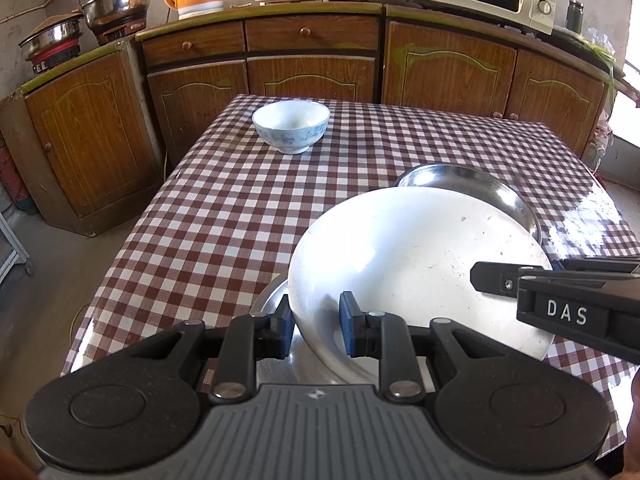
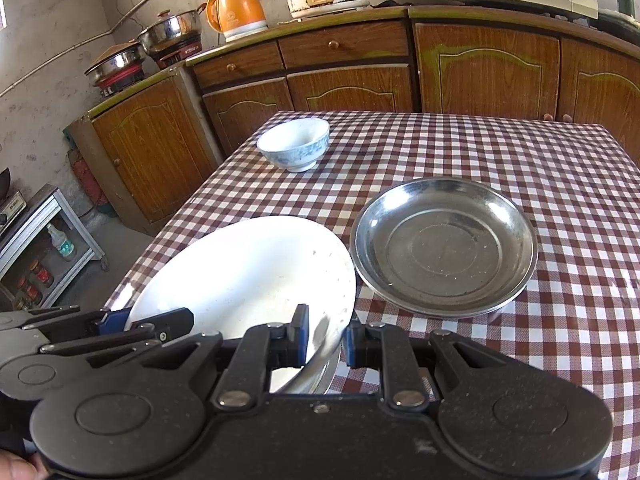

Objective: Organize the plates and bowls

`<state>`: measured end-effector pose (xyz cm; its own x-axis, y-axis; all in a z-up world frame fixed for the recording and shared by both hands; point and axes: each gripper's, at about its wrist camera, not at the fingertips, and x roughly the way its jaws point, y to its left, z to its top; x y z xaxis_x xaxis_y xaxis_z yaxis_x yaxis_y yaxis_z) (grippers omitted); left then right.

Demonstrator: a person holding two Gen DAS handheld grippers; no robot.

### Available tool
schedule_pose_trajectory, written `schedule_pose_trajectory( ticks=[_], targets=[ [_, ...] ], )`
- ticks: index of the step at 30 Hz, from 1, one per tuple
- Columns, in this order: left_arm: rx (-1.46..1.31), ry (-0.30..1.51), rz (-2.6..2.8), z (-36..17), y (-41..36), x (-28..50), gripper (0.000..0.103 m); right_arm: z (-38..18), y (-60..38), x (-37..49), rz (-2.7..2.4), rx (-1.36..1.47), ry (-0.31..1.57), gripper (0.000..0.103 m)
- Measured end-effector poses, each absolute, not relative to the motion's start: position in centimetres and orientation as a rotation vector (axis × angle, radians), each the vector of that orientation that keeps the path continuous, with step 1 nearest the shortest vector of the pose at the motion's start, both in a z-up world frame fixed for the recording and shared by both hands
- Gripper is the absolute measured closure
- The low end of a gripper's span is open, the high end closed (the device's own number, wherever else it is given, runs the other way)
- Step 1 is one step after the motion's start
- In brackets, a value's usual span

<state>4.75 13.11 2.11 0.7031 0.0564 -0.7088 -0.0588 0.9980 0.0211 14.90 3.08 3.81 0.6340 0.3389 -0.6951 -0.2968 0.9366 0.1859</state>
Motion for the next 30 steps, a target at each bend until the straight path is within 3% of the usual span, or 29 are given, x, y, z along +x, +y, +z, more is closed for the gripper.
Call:
schedule_pose_trajectory(
  ticks=[30],
  targets=[
    [-0.022,0.864,0.113,-0.9,15.3,4.9,0.079,-0.4,6.0,15.9,0.399,0.023,0.896,0.08]
  ],
)
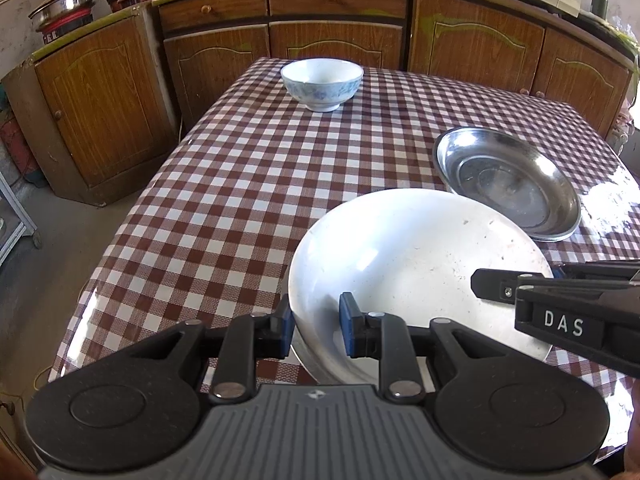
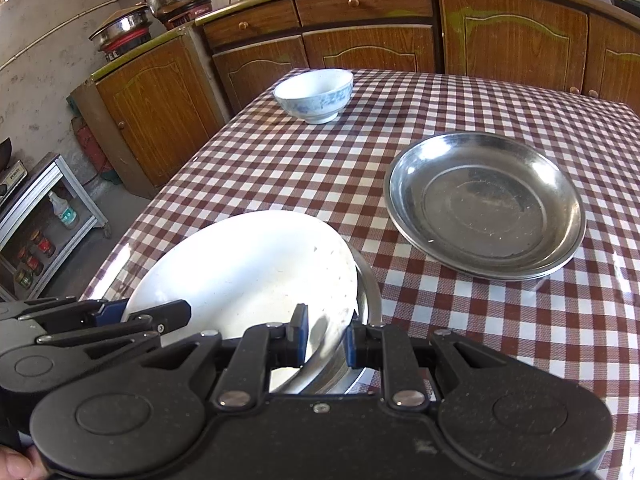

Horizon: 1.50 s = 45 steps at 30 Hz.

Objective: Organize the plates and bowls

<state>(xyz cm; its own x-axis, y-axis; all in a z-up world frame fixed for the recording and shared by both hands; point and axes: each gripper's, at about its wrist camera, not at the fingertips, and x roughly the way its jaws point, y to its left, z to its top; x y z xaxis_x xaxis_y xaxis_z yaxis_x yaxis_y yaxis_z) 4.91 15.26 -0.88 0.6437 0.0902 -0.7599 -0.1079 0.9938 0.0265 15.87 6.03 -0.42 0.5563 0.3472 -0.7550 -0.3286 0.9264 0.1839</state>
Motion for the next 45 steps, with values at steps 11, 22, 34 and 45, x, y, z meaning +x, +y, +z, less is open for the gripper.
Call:
schedule_pose_trajectory(
  ticks=[11,22,34,45],
  targets=[
    [-0.013,0.879,0.125,-2.0,15.6,6.1,0.079,-2.1,6.4,16.8,0.396,0.04,0.906,0.079],
    [0.052,0.854,0.133,-2.3,15.1,6.1,0.079,-3.1,6.2,17.2,0.401,0.053,0.912,0.078],
    [0.065,0.849,0.143,-2.4,15.1,5.8,0.077,-2.9,6.0,16.2,0.427,0.055,0.887,0.078],
    [0.034,0.854,0.136,-2.2,15.2,5.6,0.072,-2.8,6.8,15.5,0.422,-0.016,0.856,0.082]
  ],
)
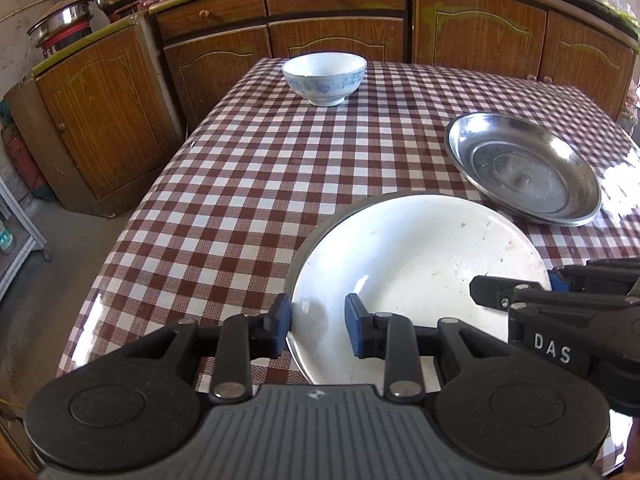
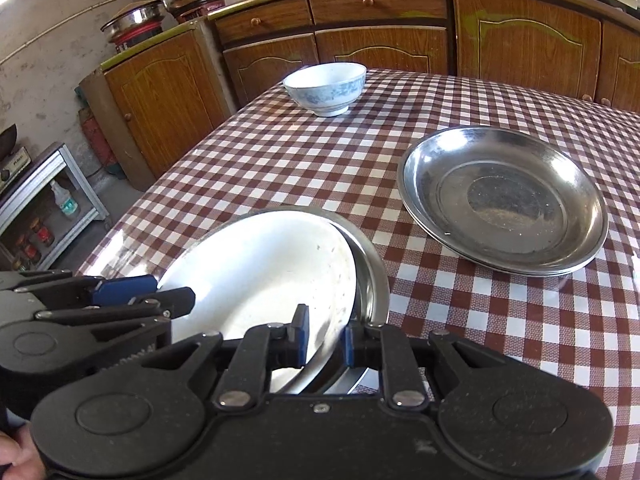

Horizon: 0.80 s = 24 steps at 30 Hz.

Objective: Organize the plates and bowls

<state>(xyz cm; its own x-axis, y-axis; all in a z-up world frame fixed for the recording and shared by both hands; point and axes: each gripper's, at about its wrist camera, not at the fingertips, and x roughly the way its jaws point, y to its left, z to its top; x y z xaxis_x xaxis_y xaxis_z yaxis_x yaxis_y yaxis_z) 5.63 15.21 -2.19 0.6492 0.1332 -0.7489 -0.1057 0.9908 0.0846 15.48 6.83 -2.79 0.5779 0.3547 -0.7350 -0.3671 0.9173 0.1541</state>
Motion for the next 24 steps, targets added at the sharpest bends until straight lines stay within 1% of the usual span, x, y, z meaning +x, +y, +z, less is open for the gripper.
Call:
schedule_pose_trajectory(
  ticks=[10,13,18,20,24],
  targets=[
    [-0.007,0.84,0.13,-1.4,15.3,5.6,0.072,-2.3,7.7,15.4,0.428,-0.123,0.844,0.08],
    [-0.015,0.84,0.132,-1.4,15.5,5.6,0.072,-2.0,7.5,15.4,0.417,-0.142,0.835,0.077],
    [-0.02,0.838,0.132,-1.2,15.5,5.6,0.072,-1.4,7.2,15.5,0.415,-0.151,0.835,0.076],
    [-0.02,0.836,0.131,-1.1,15.5,5.6,0.072,-1.0,7.3,15.2,0.401,-0.191,0.799,0.07],
    [-0.026,0.832,0.132,-1.0,15.6,5.5,0.072,-0.1,6.9,15.1,0.414,-0.173,0.786,0.069]
  ],
)
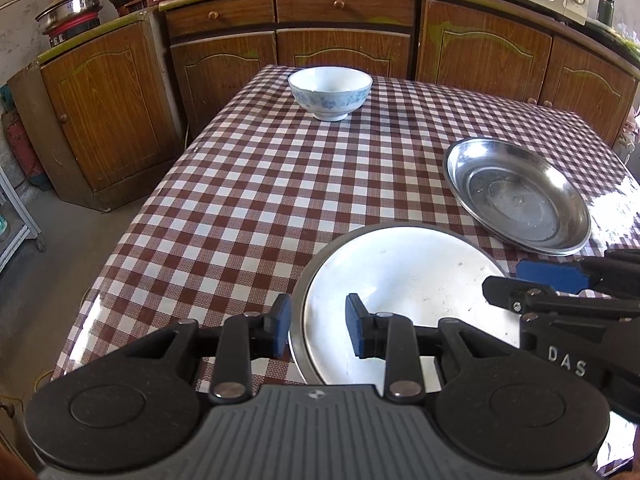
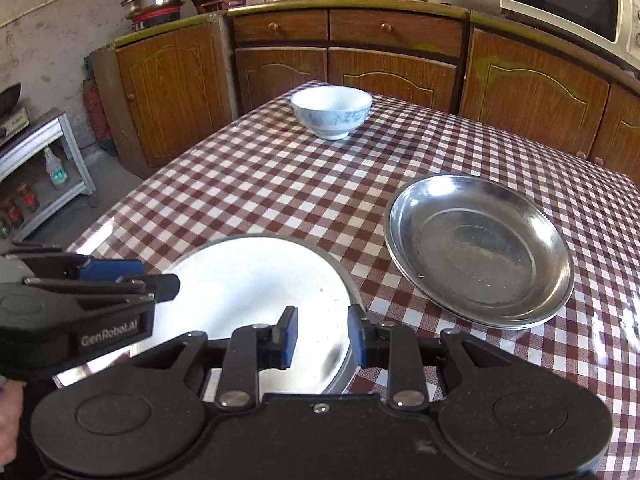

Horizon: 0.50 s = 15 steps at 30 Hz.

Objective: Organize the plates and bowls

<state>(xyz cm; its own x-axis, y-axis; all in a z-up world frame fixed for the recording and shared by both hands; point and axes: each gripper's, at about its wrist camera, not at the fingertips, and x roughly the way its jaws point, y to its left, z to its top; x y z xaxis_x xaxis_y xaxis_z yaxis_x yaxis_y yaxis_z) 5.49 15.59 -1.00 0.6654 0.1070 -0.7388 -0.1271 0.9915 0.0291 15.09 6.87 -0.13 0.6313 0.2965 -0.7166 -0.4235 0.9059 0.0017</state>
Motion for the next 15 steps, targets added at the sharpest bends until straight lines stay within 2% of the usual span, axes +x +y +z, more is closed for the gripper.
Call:
schedule_pose_trajectory(
  ticks=[4,8,10,12,14,15],
  targets=[
    [-0.03,0.828,0.137,-0.7,15.7,5.4,0.072,0.3,6.6,14.9,0.422,-0.151,0.779,0.069],
    [-0.035,0.825,0.142,-0.5,15.9,5.3,0.07,0.7,6.8,14.5,0.427,-0.158,0.759,0.065],
    [-0.038,0.823,0.148,-0.3,16.0,5.3,0.067,1.0,6.8,14.4,0.43,-0.147,0.756,0.064],
    [-0.045,0.819,0.156,0.0,16.1,5.3,0.059,1.4,6.6,14.4,0.432,-0.13,0.748,0.058],
    [-0.044,0.811,0.164,0.3,16.2,5.2,0.054,1.8,6.5,14.2,0.432,-0.121,0.735,0.045],
    [-0.043,0.806,0.167,0.5,16.2,5.2,0.051,2.0,6.5,14.2,0.433,-0.119,0.727,0.043]
  ],
)
